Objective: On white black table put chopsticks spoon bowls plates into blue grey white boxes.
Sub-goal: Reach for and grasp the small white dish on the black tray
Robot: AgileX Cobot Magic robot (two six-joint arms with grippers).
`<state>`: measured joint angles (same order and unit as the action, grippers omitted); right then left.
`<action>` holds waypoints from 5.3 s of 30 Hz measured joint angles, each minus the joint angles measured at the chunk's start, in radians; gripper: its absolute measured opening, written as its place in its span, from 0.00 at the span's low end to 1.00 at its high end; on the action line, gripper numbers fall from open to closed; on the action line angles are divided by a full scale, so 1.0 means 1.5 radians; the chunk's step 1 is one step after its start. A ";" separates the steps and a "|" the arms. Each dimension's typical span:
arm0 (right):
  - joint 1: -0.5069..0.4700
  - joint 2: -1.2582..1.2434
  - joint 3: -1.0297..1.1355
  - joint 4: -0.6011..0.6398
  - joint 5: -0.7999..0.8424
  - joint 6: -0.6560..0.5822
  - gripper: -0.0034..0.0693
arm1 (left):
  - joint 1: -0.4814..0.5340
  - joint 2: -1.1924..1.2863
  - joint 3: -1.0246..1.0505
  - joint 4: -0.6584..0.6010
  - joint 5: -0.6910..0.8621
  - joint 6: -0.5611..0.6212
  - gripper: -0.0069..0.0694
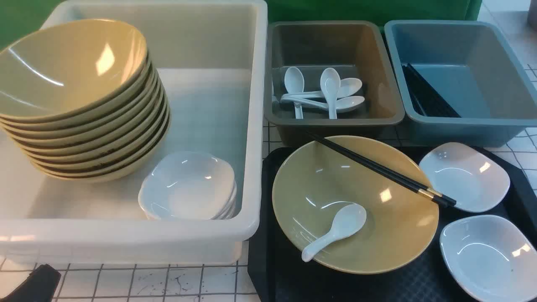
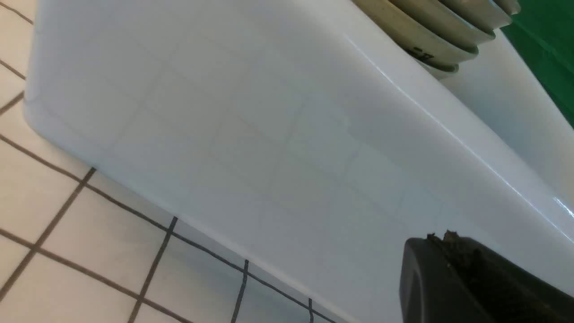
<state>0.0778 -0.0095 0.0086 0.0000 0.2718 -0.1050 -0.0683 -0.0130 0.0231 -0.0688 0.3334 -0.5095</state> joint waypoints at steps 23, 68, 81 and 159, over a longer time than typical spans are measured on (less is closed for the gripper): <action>0.000 0.000 0.000 0.000 0.000 0.000 0.37 | 0.000 0.000 0.000 0.000 0.000 0.000 0.09; 0.016 0.010 -0.016 0.077 -0.060 0.316 0.34 | -0.125 0.344 -0.408 -0.300 0.286 0.295 0.09; 0.159 0.459 -0.424 0.074 0.454 0.052 0.24 | -0.267 0.550 -0.501 -0.432 0.241 0.509 0.09; 0.349 0.994 -0.372 -0.460 0.119 0.360 0.25 | -0.291 0.567 -0.542 -0.747 0.270 1.127 0.09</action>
<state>0.6019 1.4808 -0.5488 -0.6893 0.4502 0.4347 -0.5051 0.8377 -0.7892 -1.1888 0.7380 1.1815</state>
